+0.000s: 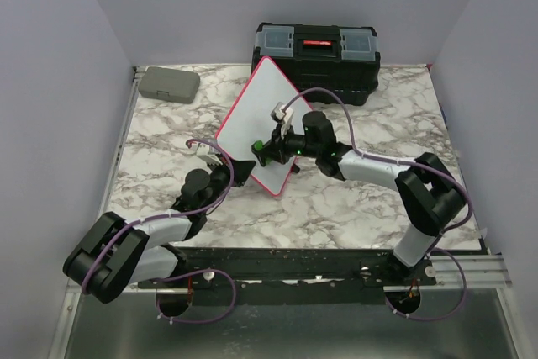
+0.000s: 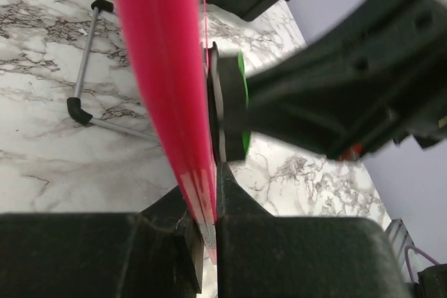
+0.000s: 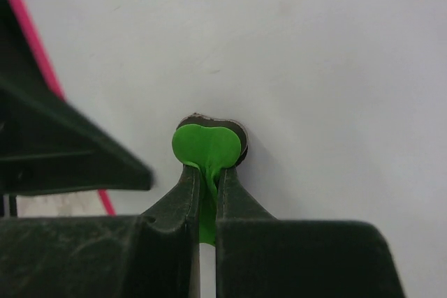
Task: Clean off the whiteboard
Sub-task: Erase the whiteboard at the whiteboard stand.
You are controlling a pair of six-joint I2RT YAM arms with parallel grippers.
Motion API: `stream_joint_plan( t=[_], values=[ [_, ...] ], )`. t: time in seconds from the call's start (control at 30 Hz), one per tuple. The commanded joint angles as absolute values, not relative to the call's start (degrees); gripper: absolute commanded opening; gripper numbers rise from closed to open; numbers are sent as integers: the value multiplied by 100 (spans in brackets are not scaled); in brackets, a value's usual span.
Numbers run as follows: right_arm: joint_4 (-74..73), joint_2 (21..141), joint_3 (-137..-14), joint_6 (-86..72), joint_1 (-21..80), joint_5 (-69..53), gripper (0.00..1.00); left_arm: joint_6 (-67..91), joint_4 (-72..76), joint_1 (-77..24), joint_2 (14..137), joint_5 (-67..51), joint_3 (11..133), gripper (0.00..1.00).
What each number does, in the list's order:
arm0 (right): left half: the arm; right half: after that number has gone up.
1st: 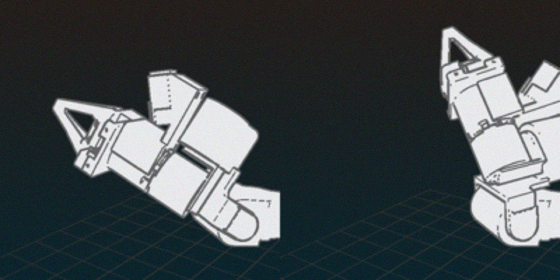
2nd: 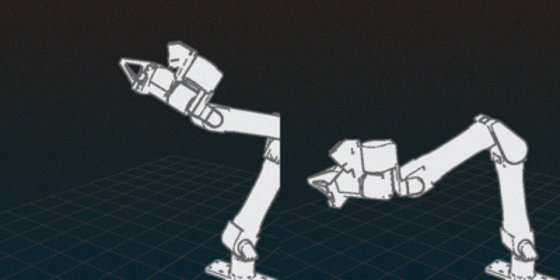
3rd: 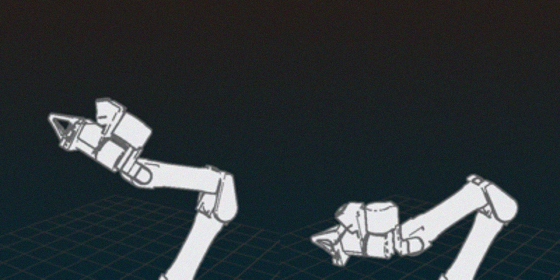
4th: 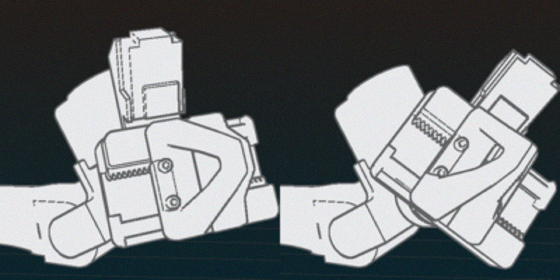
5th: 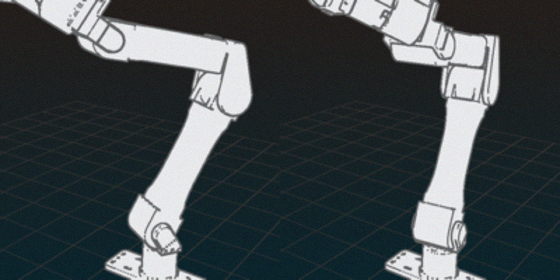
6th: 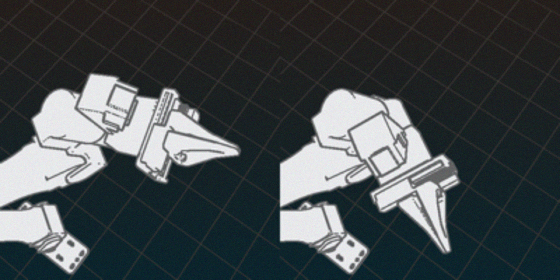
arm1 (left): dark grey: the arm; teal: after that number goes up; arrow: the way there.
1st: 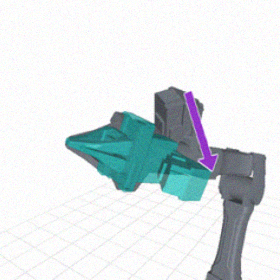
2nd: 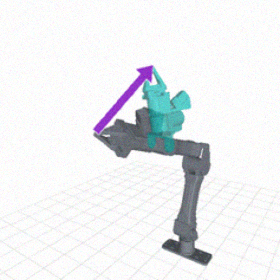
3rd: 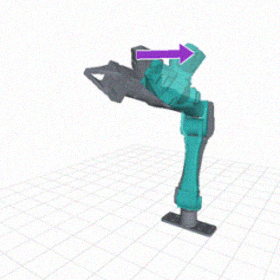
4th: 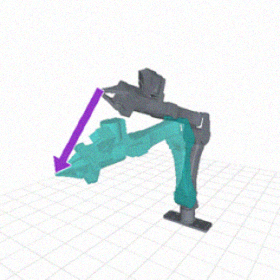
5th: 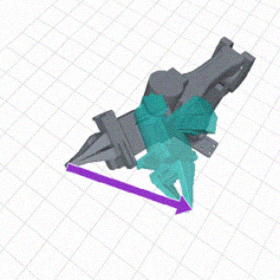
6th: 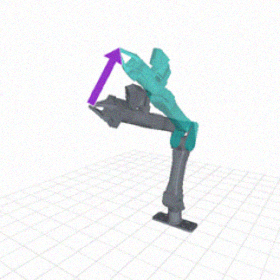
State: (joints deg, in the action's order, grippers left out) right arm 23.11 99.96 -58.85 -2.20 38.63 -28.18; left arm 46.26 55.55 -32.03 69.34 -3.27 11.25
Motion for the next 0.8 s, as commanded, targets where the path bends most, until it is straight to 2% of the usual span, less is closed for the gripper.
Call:
stream_joint_plan(
  t=[0.0, 0.2, 0.47, 0.77],
  values=[
    [2011, 10045, -4863, -255, 4343, -2923, 1, 4830, 6150, -3366, 6860, -1417, 1459, 0],
    [2451, 9809, -4380, -648, 4108, -1276, 1, 4830, 6136, -3353, 6784, -1438, 1407, 0],
    [2915, 10626, -4877, -910, 2890, -859, 1, 4777, 5985, -3304, 6655, -1459, 1380, 0],
    [2942, 11371, -5790, -943, 2610, -857, 1, 4768, 5905, -3243, 6736, -1645, 1477, 0]
  ],
)
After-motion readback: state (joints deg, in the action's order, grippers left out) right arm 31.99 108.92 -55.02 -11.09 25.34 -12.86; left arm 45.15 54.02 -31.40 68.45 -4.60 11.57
